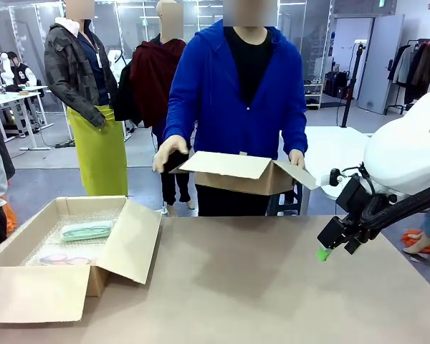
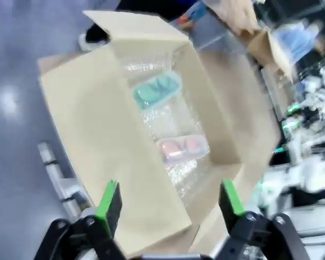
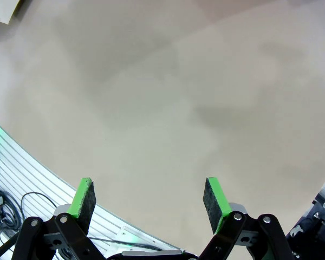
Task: Pack the glasses set securely to prepare it for shipping.
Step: Position the Package Box on the left side of the table.
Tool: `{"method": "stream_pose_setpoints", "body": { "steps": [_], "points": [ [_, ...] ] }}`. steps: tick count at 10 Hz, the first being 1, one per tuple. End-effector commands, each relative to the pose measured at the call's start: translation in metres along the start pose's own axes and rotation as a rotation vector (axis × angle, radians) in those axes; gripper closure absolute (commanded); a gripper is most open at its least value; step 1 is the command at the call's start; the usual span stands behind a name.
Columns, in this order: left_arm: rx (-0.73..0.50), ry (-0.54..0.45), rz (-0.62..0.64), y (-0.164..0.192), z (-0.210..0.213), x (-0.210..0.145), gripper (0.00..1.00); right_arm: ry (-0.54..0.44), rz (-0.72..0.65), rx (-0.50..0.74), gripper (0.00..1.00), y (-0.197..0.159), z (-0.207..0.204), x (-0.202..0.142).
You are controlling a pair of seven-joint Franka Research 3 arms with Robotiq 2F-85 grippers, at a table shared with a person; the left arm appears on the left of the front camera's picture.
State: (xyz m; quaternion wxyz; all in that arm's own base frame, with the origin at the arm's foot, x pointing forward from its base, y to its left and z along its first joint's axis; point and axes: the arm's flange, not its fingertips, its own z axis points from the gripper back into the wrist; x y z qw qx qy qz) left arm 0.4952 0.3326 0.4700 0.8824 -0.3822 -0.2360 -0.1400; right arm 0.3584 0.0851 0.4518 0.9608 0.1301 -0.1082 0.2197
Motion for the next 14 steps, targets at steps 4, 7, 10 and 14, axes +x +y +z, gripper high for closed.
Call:
{"method": "stream_pose_setpoints", "body": {
  "steps": [4,7,10,14],
  "points": [
    [0.417,0.164,-0.587,-0.220,-0.099,-0.021,0.09,-0.002,0.015,0.006,0.00,0.001,0.000,-0.001],
    [0.468,0.319,-0.881,-0.283,-0.134,-0.037,0.09,-0.002,0.015,0.006,0.00,0.001,0.000,-0.001],
    [0.381,0.450,-0.888,-0.329,-0.149,-0.042,0.09,-0.002,0.015,0.006,0.00,0.001,0.000,-0.001],
    [0.395,0.441,-0.921,-0.329,-0.159,-0.044,0.09,-0.002,0.015,0.006,0.00,0.001,0.000,-0.001]
  ]
}}
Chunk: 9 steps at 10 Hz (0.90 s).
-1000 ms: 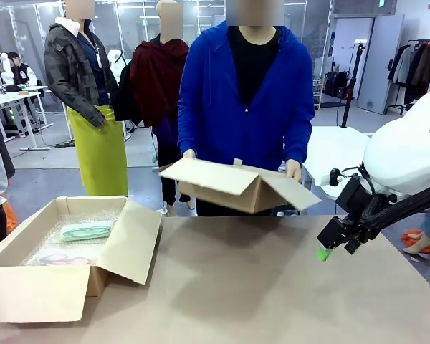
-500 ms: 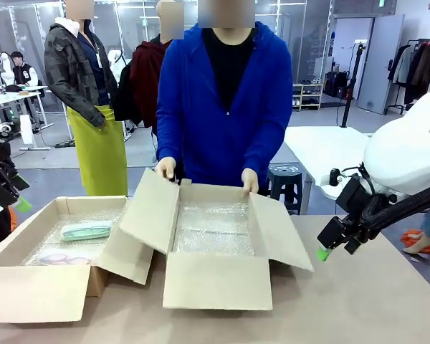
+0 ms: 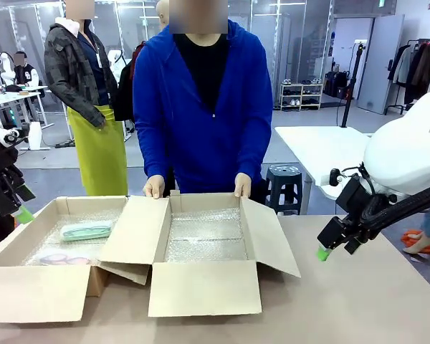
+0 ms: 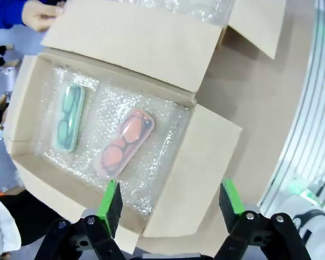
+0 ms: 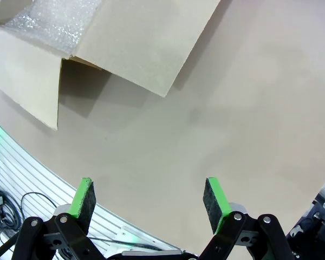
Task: Pack the glasses set securely to prepare it for shipping.
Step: Position the Package Box on the left side of the table.
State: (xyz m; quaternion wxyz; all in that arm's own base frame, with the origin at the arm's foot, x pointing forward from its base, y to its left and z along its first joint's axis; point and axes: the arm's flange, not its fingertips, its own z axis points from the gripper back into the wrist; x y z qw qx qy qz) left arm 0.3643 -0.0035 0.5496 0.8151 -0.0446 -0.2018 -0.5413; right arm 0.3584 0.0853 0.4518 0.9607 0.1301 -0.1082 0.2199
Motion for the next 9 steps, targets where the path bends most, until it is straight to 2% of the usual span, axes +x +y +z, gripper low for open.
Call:
{"method": "stream_pose_setpoints", "body": {
  "steps": [1,9],
  "points": [
    [0.036,0.004,-0.010,0.0032,0.0019,0.0006,0.09,-0.002,0.015,0.006,0.00,0.0007,-0.0001,-0.0009],
    [0.036,0.004,-0.010,0.0032,0.0019,0.0006,0.09,-0.002,0.015,0.006,0.00,0.0007,-0.0001,-0.0009]
  ]
}}
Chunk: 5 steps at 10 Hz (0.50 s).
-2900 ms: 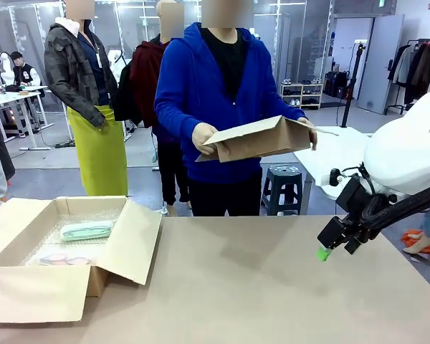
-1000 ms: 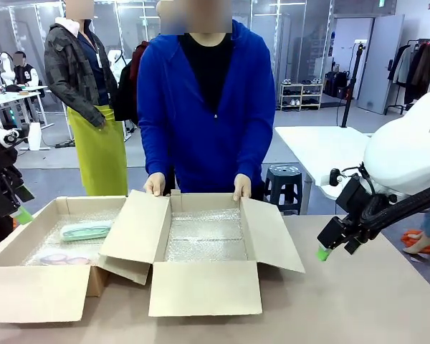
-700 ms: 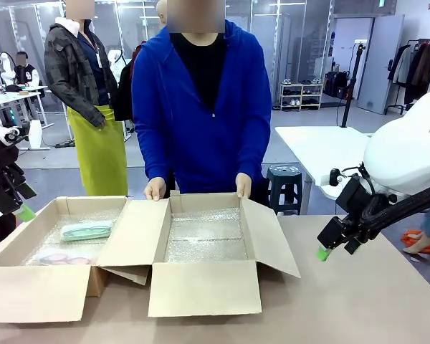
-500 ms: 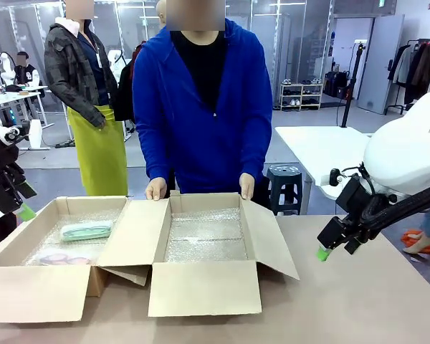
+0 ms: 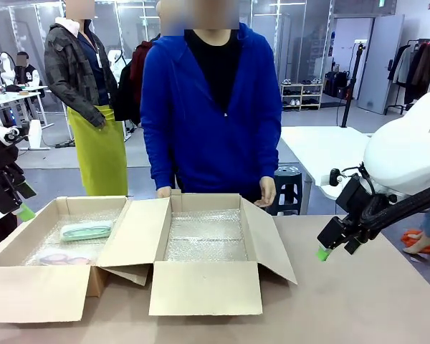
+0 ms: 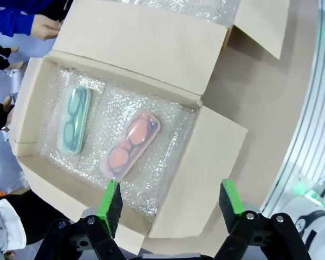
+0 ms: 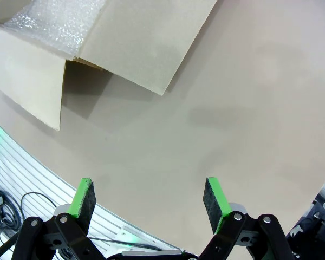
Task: Pack the glasses set securely to prepare it for shipping.
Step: Position the Package Box on the left side of the table.
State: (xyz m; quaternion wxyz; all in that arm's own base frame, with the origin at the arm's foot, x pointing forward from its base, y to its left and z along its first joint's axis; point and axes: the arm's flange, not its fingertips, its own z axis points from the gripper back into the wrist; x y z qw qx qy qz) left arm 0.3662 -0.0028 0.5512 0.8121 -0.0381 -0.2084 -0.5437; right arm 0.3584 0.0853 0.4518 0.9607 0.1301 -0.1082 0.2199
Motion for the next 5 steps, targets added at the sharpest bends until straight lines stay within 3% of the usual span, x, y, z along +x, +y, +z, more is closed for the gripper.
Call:
{"method": "stream_pose_setpoints", "body": {
  "steps": [1,5],
  "points": [
    [0.020,0.009,0.000,0.0009,0.0008,0.0000,0.09,-0.002,0.015,0.006,0.00,0.0007,-0.0001,-0.0009],
    [0.020,0.009,0.000,0.0009,0.0008,0.0000,0.09,-0.002,0.015,0.006,0.00,0.0007,-0.0001,-0.0009]
  ]
}}
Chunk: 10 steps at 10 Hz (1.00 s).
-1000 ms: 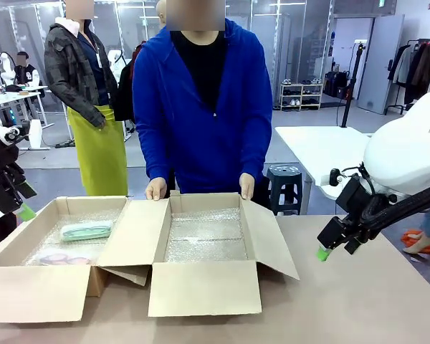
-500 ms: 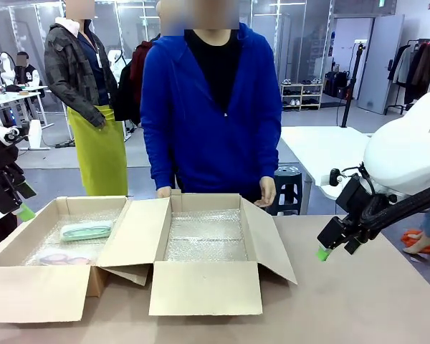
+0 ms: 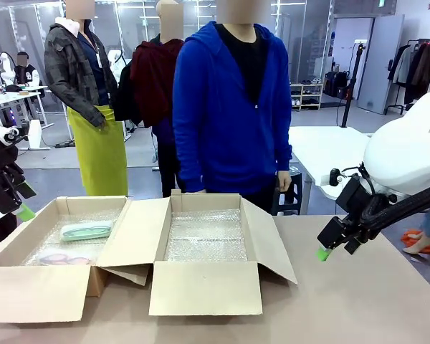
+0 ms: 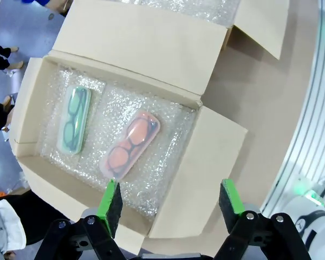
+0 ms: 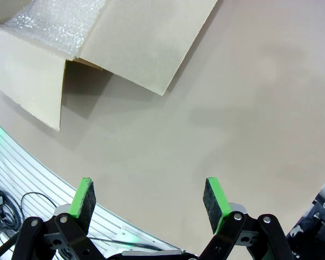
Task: Pack the glasses set securely to prepare it for shipping.
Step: Position the Package Box on the left side of the table.
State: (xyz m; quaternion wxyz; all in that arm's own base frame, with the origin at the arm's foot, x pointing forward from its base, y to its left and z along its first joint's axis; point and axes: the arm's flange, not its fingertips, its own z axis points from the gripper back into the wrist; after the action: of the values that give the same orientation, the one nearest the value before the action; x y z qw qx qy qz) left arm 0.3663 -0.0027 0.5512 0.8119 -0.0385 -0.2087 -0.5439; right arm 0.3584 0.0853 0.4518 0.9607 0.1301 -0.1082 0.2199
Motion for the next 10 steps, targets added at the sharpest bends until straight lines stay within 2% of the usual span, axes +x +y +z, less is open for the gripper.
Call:
{"method": "stream_pose_setpoints", "body": {
  "steps": [1,10],
  "points": [
    [0.020,0.010,0.000,0.0008,0.0008,0.0001,0.09,-0.002,0.015,0.006,0.00,0.0007,-0.0001,-0.0009],
    [0.020,0.010,0.000,0.0008,0.0008,0.0001,0.09,-0.002,0.015,0.006,0.00,0.0007,-0.0001,-0.0009]
  ]
}}
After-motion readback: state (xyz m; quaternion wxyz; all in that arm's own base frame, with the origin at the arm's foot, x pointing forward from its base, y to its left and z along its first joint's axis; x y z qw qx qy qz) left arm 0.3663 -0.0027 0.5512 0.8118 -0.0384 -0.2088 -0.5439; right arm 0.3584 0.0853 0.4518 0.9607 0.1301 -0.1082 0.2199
